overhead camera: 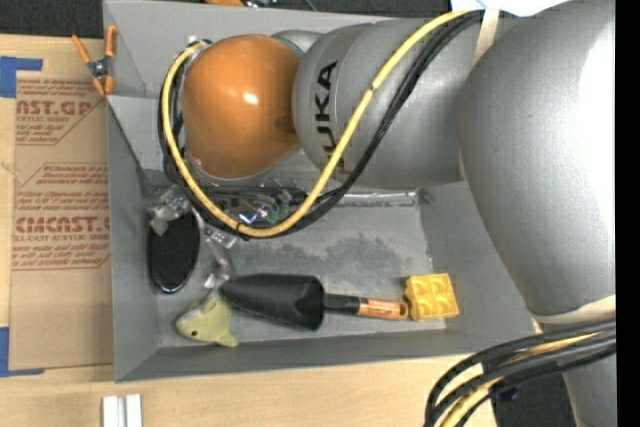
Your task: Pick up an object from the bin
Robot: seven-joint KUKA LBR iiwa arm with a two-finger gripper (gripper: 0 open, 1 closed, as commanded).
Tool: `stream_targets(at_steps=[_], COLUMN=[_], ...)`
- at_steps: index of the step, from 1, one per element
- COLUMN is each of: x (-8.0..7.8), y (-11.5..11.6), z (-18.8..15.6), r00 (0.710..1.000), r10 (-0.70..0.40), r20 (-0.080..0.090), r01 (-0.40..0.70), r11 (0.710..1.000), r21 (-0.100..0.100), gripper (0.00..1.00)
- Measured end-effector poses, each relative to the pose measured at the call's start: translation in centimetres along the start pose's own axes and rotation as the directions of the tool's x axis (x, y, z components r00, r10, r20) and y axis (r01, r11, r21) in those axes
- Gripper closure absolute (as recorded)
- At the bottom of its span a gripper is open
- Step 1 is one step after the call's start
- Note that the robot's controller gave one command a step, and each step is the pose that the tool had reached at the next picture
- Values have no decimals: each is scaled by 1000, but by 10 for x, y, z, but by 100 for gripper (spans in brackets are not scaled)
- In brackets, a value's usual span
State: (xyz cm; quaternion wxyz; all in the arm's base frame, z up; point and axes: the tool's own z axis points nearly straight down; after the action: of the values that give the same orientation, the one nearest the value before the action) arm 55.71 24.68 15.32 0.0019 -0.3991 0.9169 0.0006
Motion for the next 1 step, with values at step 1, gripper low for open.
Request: stream_targets(at_steps=[1], x=[-5], y=[-14], z=[83], r00=[992], r10=[-128], r20=[6], r01=[128], r11=[992], r21=[0], gripper=[0])
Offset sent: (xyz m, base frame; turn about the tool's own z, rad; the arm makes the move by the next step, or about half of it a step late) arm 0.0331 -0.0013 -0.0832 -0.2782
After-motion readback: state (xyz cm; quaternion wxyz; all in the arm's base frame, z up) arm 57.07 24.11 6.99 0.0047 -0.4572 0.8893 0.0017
